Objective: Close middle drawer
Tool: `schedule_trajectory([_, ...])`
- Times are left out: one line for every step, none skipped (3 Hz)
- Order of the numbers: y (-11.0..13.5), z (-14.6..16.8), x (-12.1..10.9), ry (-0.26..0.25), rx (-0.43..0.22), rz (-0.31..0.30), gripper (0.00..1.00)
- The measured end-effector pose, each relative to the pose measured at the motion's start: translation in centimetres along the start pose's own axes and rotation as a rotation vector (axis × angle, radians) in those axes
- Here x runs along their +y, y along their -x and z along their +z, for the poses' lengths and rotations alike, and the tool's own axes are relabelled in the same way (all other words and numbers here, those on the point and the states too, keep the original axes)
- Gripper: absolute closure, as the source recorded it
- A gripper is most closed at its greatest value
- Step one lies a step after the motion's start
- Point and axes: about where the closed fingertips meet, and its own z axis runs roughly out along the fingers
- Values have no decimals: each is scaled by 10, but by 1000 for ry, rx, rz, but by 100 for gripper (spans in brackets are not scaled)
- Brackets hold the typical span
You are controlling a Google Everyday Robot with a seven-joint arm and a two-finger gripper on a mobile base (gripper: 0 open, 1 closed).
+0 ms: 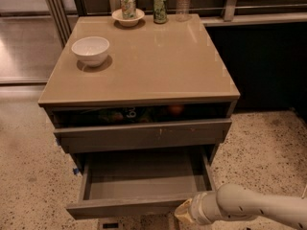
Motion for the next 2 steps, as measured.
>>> schedule_trajectory([13, 22, -30, -67, -17, 38, 100])
schedule_trajectory([15, 23, -32, -73, -21, 41, 100])
